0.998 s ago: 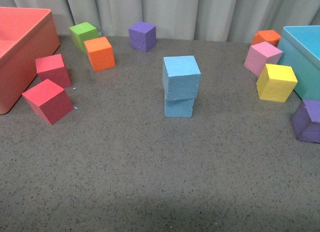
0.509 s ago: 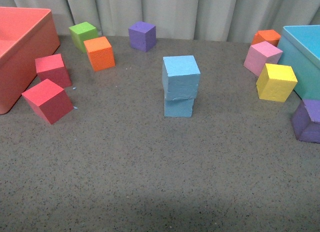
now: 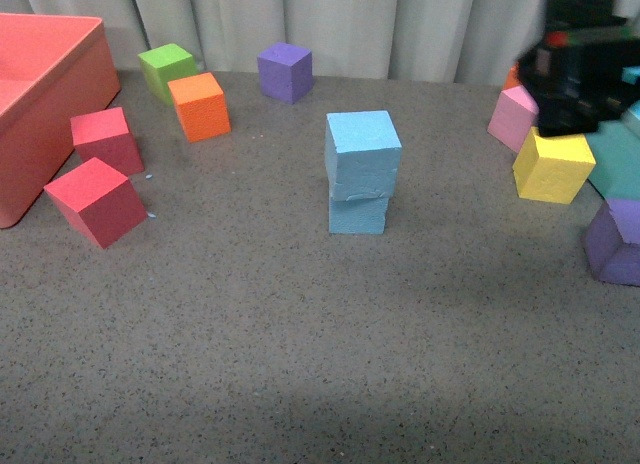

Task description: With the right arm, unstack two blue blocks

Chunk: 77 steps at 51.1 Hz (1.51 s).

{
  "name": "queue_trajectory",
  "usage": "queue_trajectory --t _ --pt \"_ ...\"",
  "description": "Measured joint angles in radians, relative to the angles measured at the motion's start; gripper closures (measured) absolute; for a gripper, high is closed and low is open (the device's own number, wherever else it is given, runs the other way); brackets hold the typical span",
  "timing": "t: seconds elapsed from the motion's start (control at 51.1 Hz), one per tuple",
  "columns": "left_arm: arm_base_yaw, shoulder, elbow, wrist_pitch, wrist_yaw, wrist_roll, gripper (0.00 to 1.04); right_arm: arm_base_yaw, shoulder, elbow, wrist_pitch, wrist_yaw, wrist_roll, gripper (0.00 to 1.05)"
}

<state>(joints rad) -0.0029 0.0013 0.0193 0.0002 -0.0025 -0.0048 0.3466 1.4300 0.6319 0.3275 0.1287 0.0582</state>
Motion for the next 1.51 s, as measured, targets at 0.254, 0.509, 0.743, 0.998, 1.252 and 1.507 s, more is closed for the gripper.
queue_trajectory --t 0.254,0.509,0.743,0.998,1.252,1.507 --pt "0.000 0.000 0.000 0.000 0.000 0.000 0.07 0.070 0.354 0.426 -0.280 -0.039 0.094 0.10" --pt "0.000 0.000 0.000 0.000 0.000 0.000 0.07 0.111 0.602 0.761 -0.575 -0.060 0.131 0.10" --pt "0.000 0.000 0.000 0.000 0.000 0.000 0.07 0.126 0.711 0.870 -0.672 -0.058 0.131 0.10" --pt "0.000 0.000 0.000 0.000 0.000 0.000 0.07 0.130 0.819 0.968 -0.750 -0.060 0.142 0.16" --pt "0.000 0.000 0.000 0.000 0.000 0.000 0.07 0.132 0.842 1.001 -0.773 -0.071 0.167 0.53" --pt "0.000 0.000 0.000 0.000 0.000 0.000 0.07 0.120 0.772 0.939 -0.717 -0.027 0.212 0.57"
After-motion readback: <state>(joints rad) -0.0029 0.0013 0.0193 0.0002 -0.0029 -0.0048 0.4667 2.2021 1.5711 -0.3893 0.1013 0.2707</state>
